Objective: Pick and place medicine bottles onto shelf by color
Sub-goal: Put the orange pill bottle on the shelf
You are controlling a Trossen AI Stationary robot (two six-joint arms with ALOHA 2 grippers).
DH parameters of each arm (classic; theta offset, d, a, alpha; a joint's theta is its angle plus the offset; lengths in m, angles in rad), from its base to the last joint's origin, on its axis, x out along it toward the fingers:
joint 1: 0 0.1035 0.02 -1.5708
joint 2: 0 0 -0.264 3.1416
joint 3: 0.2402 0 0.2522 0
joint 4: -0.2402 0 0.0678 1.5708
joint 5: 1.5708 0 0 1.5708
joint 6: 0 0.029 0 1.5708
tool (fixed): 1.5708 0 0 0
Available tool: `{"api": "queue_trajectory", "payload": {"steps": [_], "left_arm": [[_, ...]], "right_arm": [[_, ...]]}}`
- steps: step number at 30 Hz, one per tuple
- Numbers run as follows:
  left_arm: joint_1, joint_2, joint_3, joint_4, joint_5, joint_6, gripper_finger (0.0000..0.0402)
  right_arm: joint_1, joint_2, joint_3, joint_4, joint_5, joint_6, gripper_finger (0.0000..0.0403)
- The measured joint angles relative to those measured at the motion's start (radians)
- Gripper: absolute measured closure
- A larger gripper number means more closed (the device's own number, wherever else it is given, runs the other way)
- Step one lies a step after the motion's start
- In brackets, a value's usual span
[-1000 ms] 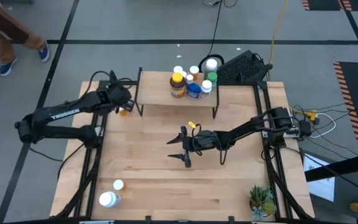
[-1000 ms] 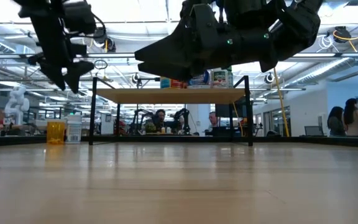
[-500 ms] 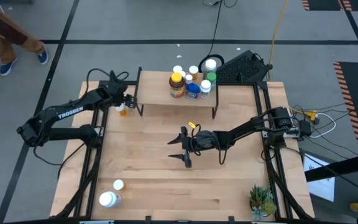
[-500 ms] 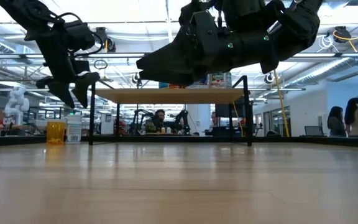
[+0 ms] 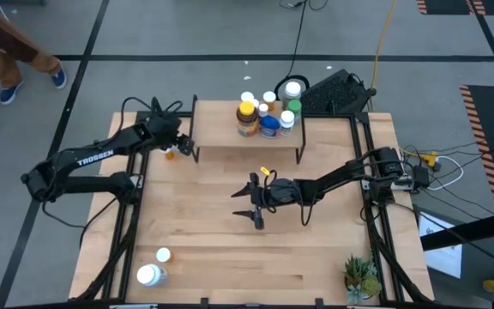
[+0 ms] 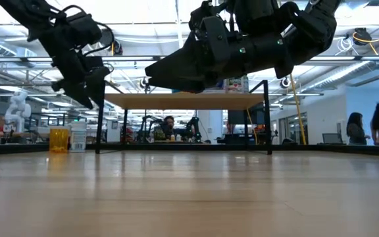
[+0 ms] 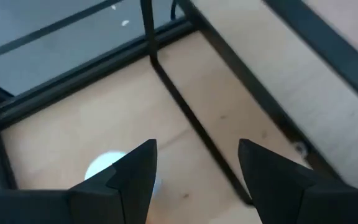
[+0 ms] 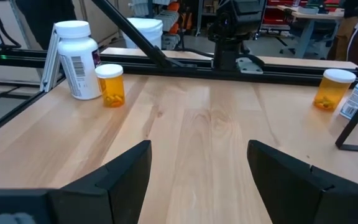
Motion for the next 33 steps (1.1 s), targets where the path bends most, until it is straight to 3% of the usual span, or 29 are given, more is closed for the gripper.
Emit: {"api": "queue_trajectory", "payload": {"steps": [5,14,19,23,33], "left_arm": [[-0.008,-0.017,0.074,-0.117,-0.089,-0.011,0.0172],[-0.008,-0.123,0.198,-0.356,-0.137,-0.014,0.0172],[-0.008,-0.13,0.108,-0.42,-0.168,-0.151,0.0172],[-0.007,-0.129,0.006,-0.381,-0.162,-0.216,0.0171],[0.016,-0.13,-0.146,-0.187,-0.14,-0.212,0.0157]], "right_arm": [[0.0,0.0,0.0,-0.014,0.0,0.0,0.0144],[0.0,0.0,0.0,-0.051,0.0,0.0,0.0144],[0.0,0.0,0.0,-0.059,0.0,0.0,0.0144],[0.0,0.0,0.0,-0.058,-0.001,0.006,0.0144],[-0.025,0.0,0.0,-0.056,-0.038,0.056,0.0144]]}}
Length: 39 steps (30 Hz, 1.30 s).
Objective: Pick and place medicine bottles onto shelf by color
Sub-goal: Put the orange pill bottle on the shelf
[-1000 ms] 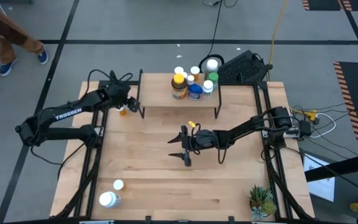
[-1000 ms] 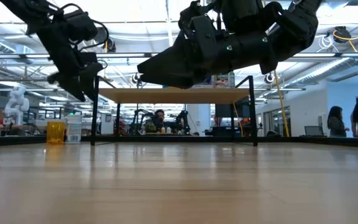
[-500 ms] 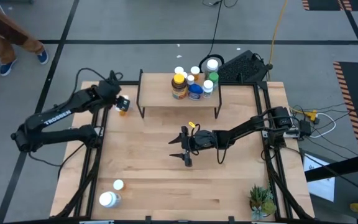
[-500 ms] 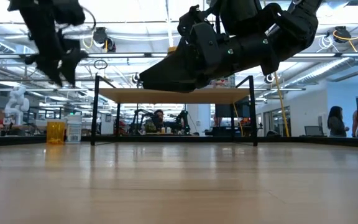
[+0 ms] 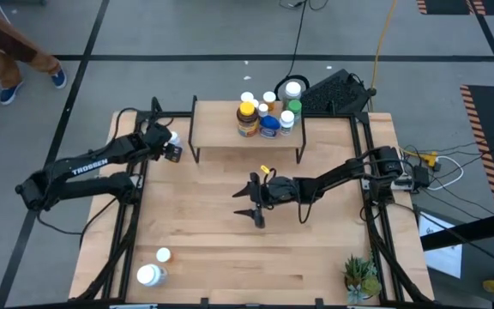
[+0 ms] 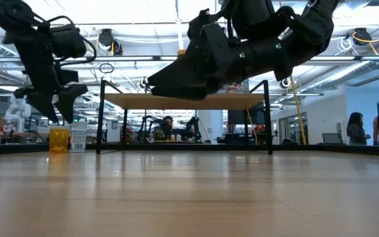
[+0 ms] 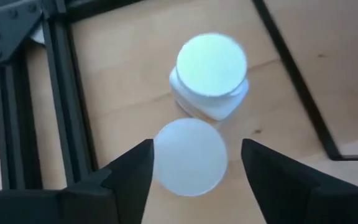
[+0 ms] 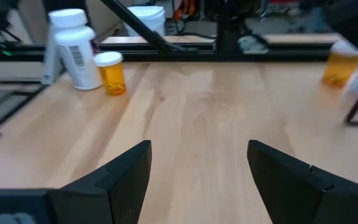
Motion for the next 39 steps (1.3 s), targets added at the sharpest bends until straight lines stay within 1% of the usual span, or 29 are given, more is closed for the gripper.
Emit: {"api": "queue_trajectory", "payload": {"steps": [2,4,7,9,12,15,18,21,24,28,30,39], "left_arm": [[0.009,0.0,-0.022,0.017,0.0,0.0,0.0139],[0.018,0.0,-0.037,0.025,0.0,0.0,0.012],[0.031,0.0,-0.051,0.04,0.0,0.003,0.0099],[0.034,0.0,-0.058,0.046,0.001,0.004,0.0096],[0.034,0.0,-0.068,0.051,0.004,0.003,0.0112],[0.034,0.0,-0.081,0.067,0.025,0.006,0.0148],[0.034,0.0,-0.083,0.071,0.024,0.01,0.0186],[0.034,0.0,-0.083,0.094,0.024,0.038,0.0209],[0.034,0.0,-0.083,0.097,0.023,0.046,0.0208],[0.034,0.0,-0.083,0.097,0.021,0.05,0.0183],[0.034,0.0,-0.079,0.092,0.021,0.049,0.0179],[0.03,0.0,-0.016,0.047,0.028,0.05,0.0207]], "right_arm": [[-0.013,0.0,0.0,-0.006,-0.053,0.043,0.0144],[-0.025,0.0,0.0,-0.01,-0.082,0.072,0.0144],[-0.034,0.0,0.0,-0.01,-0.093,0.082,0.0144],[-0.034,0.0,0.0,-0.01,-0.093,0.08,0.0144],[-0.033,0.0,0.0,-0.009,-0.094,0.07,0.0144],[-0.033,0.0,0.0,-0.004,-0.093,0.069,0.0144],[-0.033,0.0,0.0,-0.002,-0.093,0.071,0.0144],[-0.033,0.0,0.0,-0.001,-0.093,0.071,0.0144],[-0.033,0.0,0.0,0.0,-0.093,0.07,0.0144],[-0.033,0.0,0.0,-0.001,-0.093,0.07,0.0144],[-0.033,0.0,0.0,-0.002,-0.093,0.07,0.0144],[-0.033,0.0,0.0,-0.011,-0.093,0.068,0.0144]]}}
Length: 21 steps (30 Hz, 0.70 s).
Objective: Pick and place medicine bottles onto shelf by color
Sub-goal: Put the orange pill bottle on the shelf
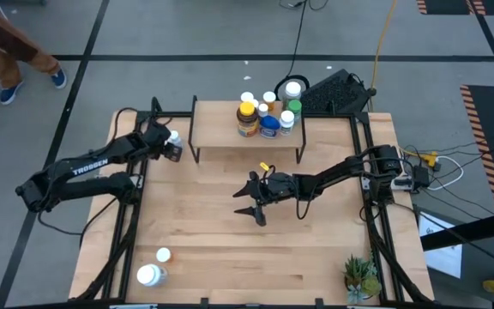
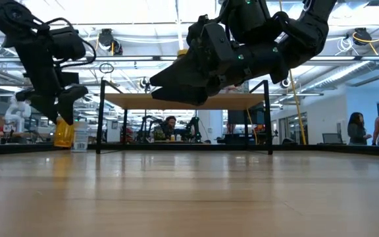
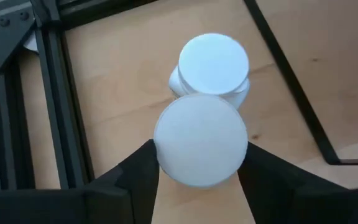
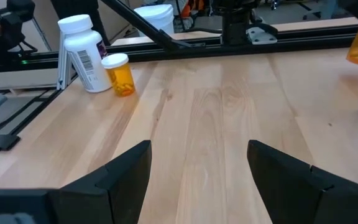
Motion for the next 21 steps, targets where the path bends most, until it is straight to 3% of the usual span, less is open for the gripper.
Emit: {"api": "queue_trajectory", "payload": {"steps": [6,11,21], "left_arm": [[-0.001,0.0,0.083,-0.11,0.003,0.012,0.0191],[-0.024,0.0,0.179,-0.18,0.0,0.027,0.0205],[-0.122,0.0,0.399,-0.275,-0.003,0.054,0.0216]], "right_arm": [[0.0,0.0,0.0,-0.006,-0.001,0.0,0.0144],[0.0,-0.005,0.0,-0.015,-0.002,0.0,0.0144],[0.002,-0.132,0.0,-0.216,0.0,-0.051,0.0144]]}}
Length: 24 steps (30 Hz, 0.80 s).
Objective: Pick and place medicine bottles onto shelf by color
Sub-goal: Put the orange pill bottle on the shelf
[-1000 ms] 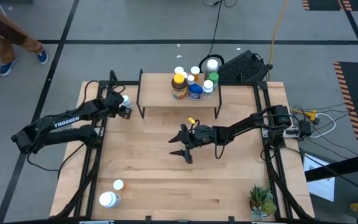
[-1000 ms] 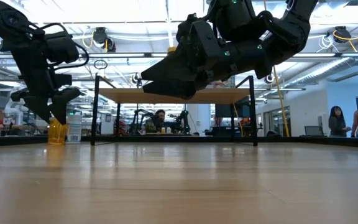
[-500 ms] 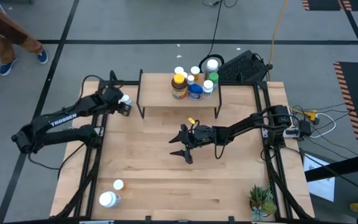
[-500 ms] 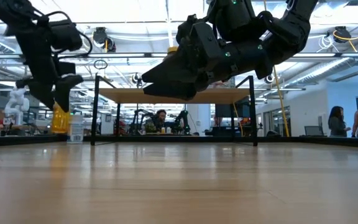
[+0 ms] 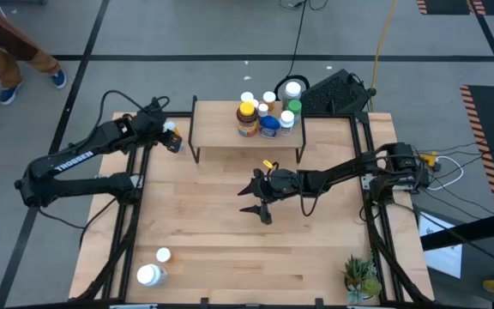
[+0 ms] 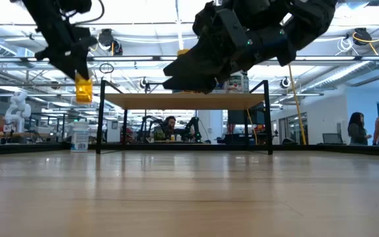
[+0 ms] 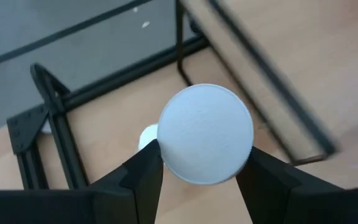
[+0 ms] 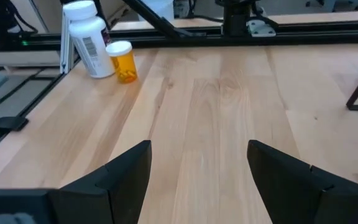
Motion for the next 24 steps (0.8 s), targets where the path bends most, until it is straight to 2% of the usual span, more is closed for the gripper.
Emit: {"api": "queue_trajectory", "payload": {"steps": [7,13,17,24], "left_arm": [[-0.066,0.0,0.105,-0.045,-0.001,0.001,0.0216],[-0.124,0.023,0.192,-0.045,-0.001,0.002,0.0216],[-0.159,0.099,0.268,-0.047,-0.001,0.029,0.0216],[-0.181,0.323,0.429,-0.04,-0.001,0.115,0.0216]], "right_arm": [[0.0,-0.063,0.0,-0.124,0.001,-0.016,0.0144],[0.0,-0.065,0.0,-0.135,0.002,-0.018,0.0144],[0.0,-0.065,0.0,-0.135,0.002,-0.025,0.0144],[0.0,-0.065,0.0,-0.142,0.002,-0.029,0.0144]]}}
